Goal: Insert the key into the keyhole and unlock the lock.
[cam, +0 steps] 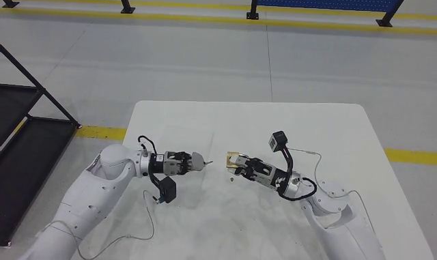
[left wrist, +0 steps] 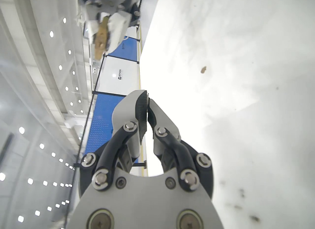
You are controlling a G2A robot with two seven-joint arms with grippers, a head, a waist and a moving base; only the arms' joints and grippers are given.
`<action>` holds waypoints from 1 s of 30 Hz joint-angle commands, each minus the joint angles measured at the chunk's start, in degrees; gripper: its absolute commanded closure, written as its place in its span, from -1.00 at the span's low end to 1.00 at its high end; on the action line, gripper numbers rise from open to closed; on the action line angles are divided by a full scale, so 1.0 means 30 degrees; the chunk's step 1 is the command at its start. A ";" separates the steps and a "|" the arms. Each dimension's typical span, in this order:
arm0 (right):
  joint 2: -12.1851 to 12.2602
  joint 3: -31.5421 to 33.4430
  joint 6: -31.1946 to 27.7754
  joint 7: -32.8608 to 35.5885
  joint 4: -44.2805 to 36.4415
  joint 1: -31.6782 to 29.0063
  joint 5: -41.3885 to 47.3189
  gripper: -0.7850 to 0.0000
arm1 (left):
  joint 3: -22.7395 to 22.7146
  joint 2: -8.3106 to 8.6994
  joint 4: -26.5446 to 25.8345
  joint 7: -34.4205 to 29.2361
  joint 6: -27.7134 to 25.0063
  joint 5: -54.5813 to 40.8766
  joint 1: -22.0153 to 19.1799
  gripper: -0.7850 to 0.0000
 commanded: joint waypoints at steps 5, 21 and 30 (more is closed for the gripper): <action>0.0000 0.0000 0.0000 0.0000 0.0000 0.0000 0.0000 1.00 | -0.0397 0.0089 -0.0586 0.0381 0.4838 0.1359 -0.0035 1.00; 0.0000 0.0000 0.0000 0.0000 0.0000 0.0000 0.0000 1.00 | -0.0402 0.0093 -0.0201 0.2505 0.6997 0.0383 -0.0739 1.00; 0.0000 -0.0037 0.0010 -0.0173 0.0007 -0.0062 -0.0087 1.00 | -0.0446 0.0130 -0.0188 0.2863 0.6791 0.0378 -0.1065 1.00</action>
